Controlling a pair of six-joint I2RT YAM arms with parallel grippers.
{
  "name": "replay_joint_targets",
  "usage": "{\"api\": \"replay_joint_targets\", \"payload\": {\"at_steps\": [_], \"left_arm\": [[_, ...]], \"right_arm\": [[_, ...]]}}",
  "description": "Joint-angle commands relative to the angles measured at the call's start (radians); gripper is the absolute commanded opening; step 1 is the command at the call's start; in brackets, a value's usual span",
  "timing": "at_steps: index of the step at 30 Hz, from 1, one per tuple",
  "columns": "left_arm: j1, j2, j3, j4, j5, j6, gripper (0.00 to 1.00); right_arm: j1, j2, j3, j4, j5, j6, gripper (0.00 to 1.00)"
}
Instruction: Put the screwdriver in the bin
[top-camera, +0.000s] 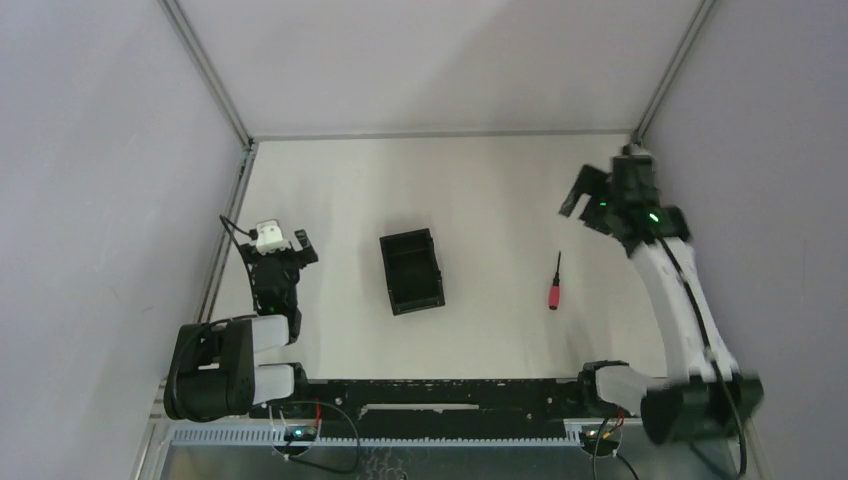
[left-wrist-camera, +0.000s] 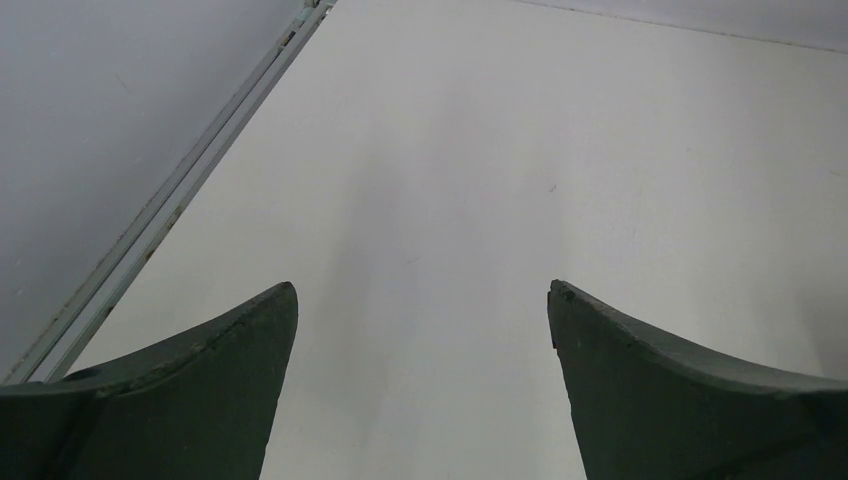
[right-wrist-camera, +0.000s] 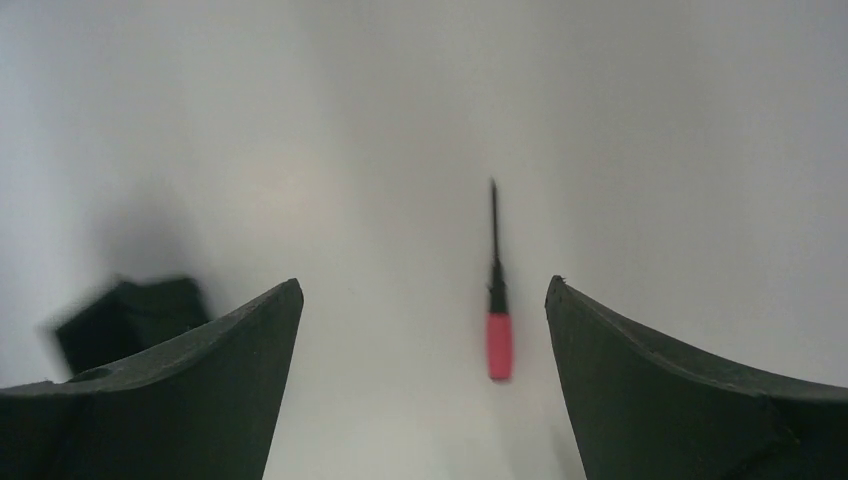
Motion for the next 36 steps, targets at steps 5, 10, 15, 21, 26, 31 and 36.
{"api": "replay_joint_targets", "payload": {"at_steps": [5,10,15,21,26,31,36], "left_arm": [[-0.005,-0.014,0.038,0.031,-0.008,0.016,1.00],[-0.005,-0.014,0.037,0.031,-0.008,0.017,1.00],[-0.005,-0.015,0.038,0.031,-0.007,0.017,1.00],[-0.004,-0.014,0.037,0.031,-0.009,0.016,1.00],[-0.004,-0.014,0.037,0.031,-0.008,0.016,1.00],[-0.004,-0.014,0.039,0.031,-0.008,0.016,1.00],[-0.005,-0.015,0.038,0.031,-0.007,0.017,1.00]], "right_arm": [[0.153,0.442,-0.115,-0.151,0.180,-0.038,0.88],[0.154,0.588,-0.173,-0.059,0.201,-0.036,0.74],[0.170,0.685,-0.250,0.039,0.127,-0.044,0.52],[0.159,0.662,-0.187,-0.029,0.148,-0.078,0.00],[0.159,0.586,0.029,-0.268,0.207,-0.125,0.00],[0.157,0.583,0.213,-0.468,0.274,-0.097,0.00],[0.206,0.620,0.339,-0.522,0.255,-0.035,0.00]]}}
